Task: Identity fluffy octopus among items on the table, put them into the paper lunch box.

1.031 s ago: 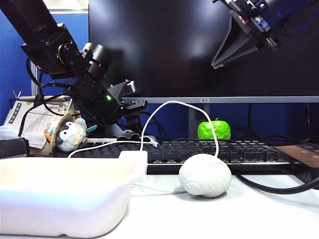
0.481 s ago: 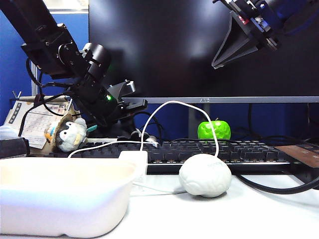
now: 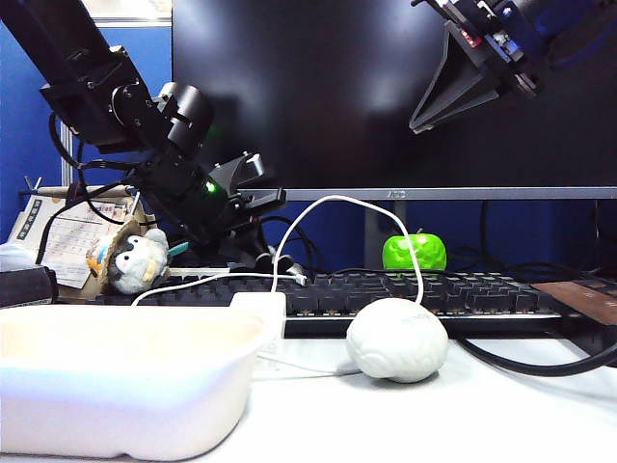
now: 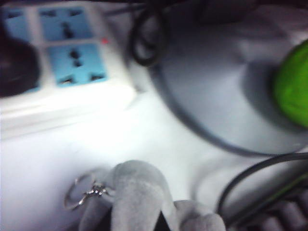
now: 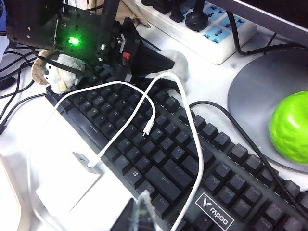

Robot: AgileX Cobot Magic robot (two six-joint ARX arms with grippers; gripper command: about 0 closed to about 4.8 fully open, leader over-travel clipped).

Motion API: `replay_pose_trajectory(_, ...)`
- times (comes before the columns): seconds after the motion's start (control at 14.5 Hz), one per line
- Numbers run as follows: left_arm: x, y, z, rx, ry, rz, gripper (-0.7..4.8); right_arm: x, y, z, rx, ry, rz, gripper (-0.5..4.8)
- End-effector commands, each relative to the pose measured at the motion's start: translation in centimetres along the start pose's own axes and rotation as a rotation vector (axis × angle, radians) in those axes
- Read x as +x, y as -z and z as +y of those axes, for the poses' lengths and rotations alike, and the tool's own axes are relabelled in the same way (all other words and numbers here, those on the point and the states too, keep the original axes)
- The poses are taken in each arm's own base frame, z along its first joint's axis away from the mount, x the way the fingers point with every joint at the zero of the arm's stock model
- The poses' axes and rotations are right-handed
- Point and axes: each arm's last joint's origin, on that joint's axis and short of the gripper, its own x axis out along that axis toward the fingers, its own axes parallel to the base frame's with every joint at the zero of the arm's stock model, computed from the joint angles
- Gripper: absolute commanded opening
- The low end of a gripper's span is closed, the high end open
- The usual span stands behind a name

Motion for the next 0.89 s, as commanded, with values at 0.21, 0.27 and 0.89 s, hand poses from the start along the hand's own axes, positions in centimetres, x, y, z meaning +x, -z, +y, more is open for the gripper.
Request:
replay_pose_trajectory(0.21,-1.1,-1.4,-0.7,0.014,0.036,-0.052,0.74,-0.2,-0.3,0.1,-0.014,-0.004,-0.019,-0.06)
replay_pose_trajectory(0.27,-1.5,-1.8,-0.9,0.016,0.036,-0.059,0.75,-0.2,-0.3,0.1,-0.014,-0.004,-0.019,-0.06)
replay_pose_trajectory(0.89,-5.7,-3.9,-2.2,0.034,0.031,-0.013,0.73,-0.2,-0.3,0.1,-0.013,-0.004,-0.018,-0.06)
